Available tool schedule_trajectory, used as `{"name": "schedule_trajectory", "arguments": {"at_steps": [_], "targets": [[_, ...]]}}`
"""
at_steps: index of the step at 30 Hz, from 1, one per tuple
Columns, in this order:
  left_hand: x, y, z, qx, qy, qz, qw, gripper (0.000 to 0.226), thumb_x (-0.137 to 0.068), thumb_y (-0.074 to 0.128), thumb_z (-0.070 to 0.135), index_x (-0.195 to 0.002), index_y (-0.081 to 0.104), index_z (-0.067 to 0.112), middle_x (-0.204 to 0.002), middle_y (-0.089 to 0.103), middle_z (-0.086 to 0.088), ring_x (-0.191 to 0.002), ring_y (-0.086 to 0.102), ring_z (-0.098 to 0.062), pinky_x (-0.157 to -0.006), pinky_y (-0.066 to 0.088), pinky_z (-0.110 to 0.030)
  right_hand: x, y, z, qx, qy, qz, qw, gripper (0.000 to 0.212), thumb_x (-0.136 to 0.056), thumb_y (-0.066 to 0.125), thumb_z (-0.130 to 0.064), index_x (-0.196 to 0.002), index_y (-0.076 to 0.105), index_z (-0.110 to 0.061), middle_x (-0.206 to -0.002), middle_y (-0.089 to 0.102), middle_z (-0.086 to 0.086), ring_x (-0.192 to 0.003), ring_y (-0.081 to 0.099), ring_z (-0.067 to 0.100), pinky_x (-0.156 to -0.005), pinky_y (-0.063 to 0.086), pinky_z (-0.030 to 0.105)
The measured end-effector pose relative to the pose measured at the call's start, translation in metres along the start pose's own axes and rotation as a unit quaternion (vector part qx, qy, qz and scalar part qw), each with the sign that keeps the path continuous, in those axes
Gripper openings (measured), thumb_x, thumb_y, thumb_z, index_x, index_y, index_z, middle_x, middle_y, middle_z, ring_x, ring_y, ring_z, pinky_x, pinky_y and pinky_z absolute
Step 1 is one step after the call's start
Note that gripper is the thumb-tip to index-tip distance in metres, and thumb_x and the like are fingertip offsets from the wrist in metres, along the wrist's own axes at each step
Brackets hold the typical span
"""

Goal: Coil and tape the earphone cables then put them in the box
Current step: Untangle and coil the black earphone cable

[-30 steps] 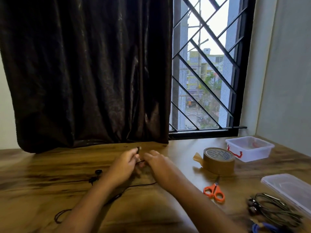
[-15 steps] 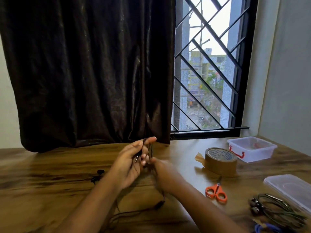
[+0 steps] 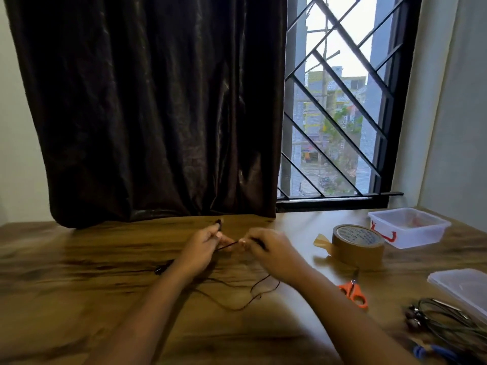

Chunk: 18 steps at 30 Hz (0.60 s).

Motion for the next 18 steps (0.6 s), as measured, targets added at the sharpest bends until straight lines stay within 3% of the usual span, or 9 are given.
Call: {"name": "schedule_trajectory", "arguments": {"at_steps": [4, 9, 14, 18], "targets": [[0.02, 0.028, 0.022, 0.086, -0.046, -0.156, 0.983, 0.029, -0.101, 0.033, 0.011, -0.124, 0.048, 0.019, -0.085, 0.073, -0.005, -0.062, 0.067, -0.013, -0.071, 0.056, -0.025, 0.003, -0.036, 0.006, -0.033, -0.031, 0.138, 0.989, 0.012, -0.086, 0.069, -0.015, -0.077, 0.065, -0.022, -0.062, 0.056, -0.016, -0.064, 0.055, -0.007, -0.058, 0.036, 0.005], [0.035, 0.044, 0.039, 0.177, -0.063, -0.229, 0.955, 0.029, -0.1, 0.033, 0.01, -0.104, 0.062, 0.014, -0.068, 0.065, -0.005, -0.039, 0.046, -0.006, -0.065, 0.049, -0.028, 0.003, -0.042, 0.013, -0.097, -0.022, 0.178, 0.979, 0.009, -0.082, 0.072, -0.013, -0.078, 0.067, -0.019, -0.071, 0.065, -0.007, -0.063, 0.058, -0.001, -0.057, 0.039, 0.006], [0.031, 0.041, 0.049, 0.361, -0.036, -0.194, 0.912, 0.034, -0.097, 0.032, 0.007, -0.115, 0.061, 0.001, -0.061, 0.056, -0.003, -0.031, 0.035, -0.002, -0.054, 0.052, -0.022, 0.001, -0.032, 0.015, -0.112, 0.014, 0.175, 0.978, 0.017, -0.09, 0.063, -0.012, -0.08, 0.066, -0.026, -0.073, 0.063, -0.015, -0.069, 0.056, -0.008, -0.061, 0.039, 0.007], [0.026, 0.031, 0.055, 0.431, -0.004, -0.114, 0.895, 0.032, -0.098, 0.032, 0.007, -0.118, 0.058, 0.005, -0.07, 0.068, -0.006, -0.043, 0.053, -0.008, -0.061, 0.056, -0.024, 0.001, 0.012, 0.012, -0.111, 0.035, 0.03, 0.993, 0.034, -0.097, 0.047, -0.007, -0.082, 0.053, -0.037, -0.077, 0.055, -0.016, -0.07, 0.054, -0.011, -0.065, 0.039, 0.01]]}}
Point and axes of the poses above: each hand's wrist, its own x-axis away from the middle knuckle, its own y-axis out of the palm, z = x × y, the point moved 6 cm from there along -x, towards the middle knuckle
